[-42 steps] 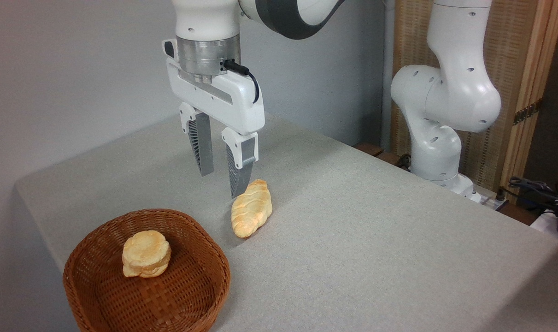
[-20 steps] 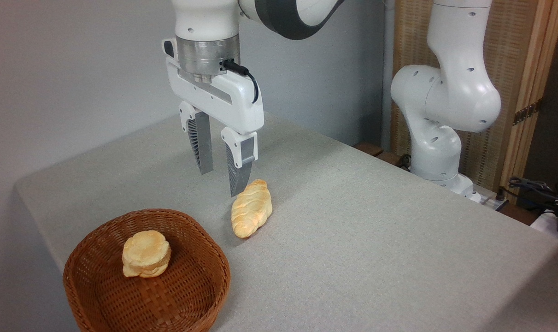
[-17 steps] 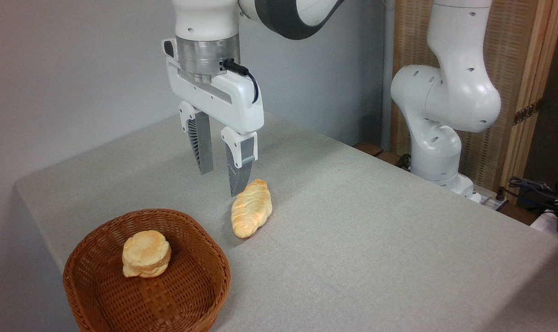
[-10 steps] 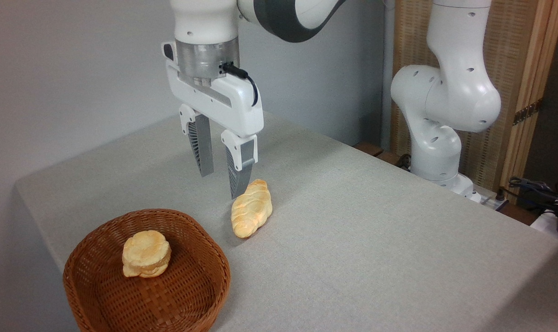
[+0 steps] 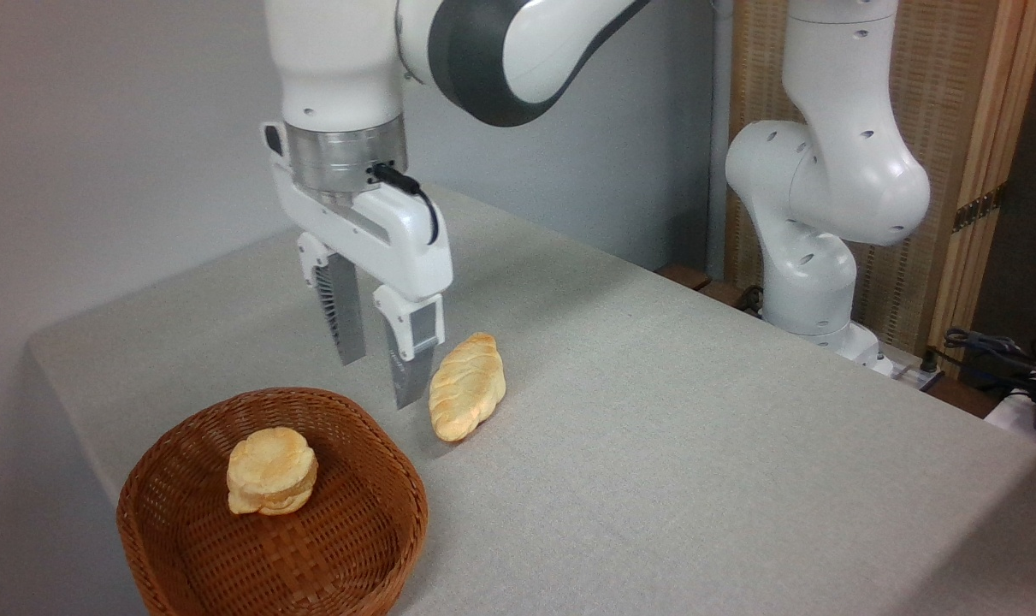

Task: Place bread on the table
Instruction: 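Move the open gripper over the basket and lower it around the round roll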

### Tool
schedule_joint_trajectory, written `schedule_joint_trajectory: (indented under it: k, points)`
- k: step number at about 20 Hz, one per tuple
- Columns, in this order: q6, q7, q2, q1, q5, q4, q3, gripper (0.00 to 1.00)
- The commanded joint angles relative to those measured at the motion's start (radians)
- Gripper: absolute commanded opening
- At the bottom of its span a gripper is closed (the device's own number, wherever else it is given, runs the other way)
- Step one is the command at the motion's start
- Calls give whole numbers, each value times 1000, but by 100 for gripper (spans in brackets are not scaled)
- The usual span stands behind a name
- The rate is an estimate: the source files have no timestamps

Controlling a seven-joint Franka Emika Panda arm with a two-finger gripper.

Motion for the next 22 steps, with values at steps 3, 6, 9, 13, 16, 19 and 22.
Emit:
schedule_joint_trajectory:
  k: [3, 6, 9, 13, 16, 19, 22]
  points:
    - [152, -11, 118, -4, -40, 86, -5, 100]
    - [239, -9, 167, -4, -98, 88, -6, 100]
    - [275, -9, 219, -6, -101, 89, -40, 100]
    - [335, -15, 269, -4, -170, 88, -74, 100]
    - [361, -11, 276, -4, -166, 88, -75, 100]
    - [367, -9, 281, -4, -164, 86, -75, 100]
    - [365, -6, 281, -4, -158, 83, -75, 100]
